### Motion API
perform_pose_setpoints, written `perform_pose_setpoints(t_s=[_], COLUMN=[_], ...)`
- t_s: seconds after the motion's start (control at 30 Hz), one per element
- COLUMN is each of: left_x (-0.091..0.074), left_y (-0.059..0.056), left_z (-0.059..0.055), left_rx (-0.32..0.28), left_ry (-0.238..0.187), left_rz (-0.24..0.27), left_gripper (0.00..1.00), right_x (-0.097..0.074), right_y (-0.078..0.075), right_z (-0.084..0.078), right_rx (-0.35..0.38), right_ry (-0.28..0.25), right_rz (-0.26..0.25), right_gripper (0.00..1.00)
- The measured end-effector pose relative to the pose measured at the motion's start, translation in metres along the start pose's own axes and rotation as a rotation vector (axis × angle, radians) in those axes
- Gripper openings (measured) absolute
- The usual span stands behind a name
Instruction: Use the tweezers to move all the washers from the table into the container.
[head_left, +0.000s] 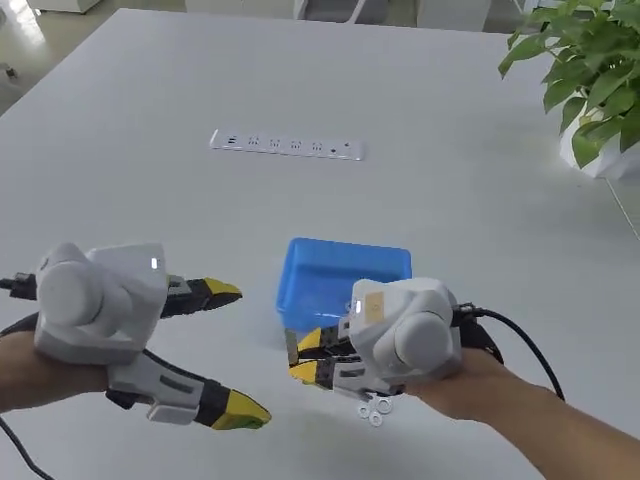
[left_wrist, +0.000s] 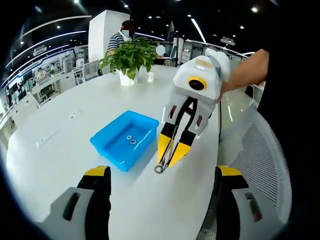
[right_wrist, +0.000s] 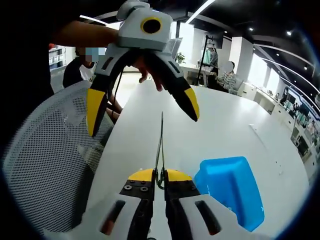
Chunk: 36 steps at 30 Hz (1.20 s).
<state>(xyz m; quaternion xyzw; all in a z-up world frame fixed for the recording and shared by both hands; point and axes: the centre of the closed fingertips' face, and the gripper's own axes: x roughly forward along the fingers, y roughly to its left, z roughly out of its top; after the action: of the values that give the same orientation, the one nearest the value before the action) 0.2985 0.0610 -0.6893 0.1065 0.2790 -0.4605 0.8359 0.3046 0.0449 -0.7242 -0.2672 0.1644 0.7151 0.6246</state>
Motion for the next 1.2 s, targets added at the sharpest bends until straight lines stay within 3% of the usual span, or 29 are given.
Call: perform_pose_setpoints(t_s=[0.17,0.43,0.63,0.97,1.2], left_x=[-0.004,-0.007,-0.007,-0.008,-0.009], left_y=[0.001,0.003,0.003,0.007,0.011], left_z=[0.0,0.005,0.002,0.011,0.013], left_rx=[-0.027,-0.018,-0.015,0.0,-0.015], left_ry=[-0.042,-0.083,-0.079,-0.097,-0.112], left_rz=[0.034,0.088,0.103,0.137,0.148], left_gripper=[0.99,0.99,0.99,0.99,0.99], right_x=[-0.011,-0.025,-0.033,-0.036,-0.034], right_y=[-0.006,-0.022,-0.035,-0.069,-0.088], right_z=[0.012,0.029,0.04,0.045,0.033], right_rx=[0.0,-0.017,-0.027,-0.054,-0.046], right_ry=[-0.02,-0.041,-0.057,-0.075,-0.073], right_rz=[-0.01,-0.027,-0.043,-0.082,-0.096], right_gripper=[0.07,0.07,0.07,0.07,0.07])
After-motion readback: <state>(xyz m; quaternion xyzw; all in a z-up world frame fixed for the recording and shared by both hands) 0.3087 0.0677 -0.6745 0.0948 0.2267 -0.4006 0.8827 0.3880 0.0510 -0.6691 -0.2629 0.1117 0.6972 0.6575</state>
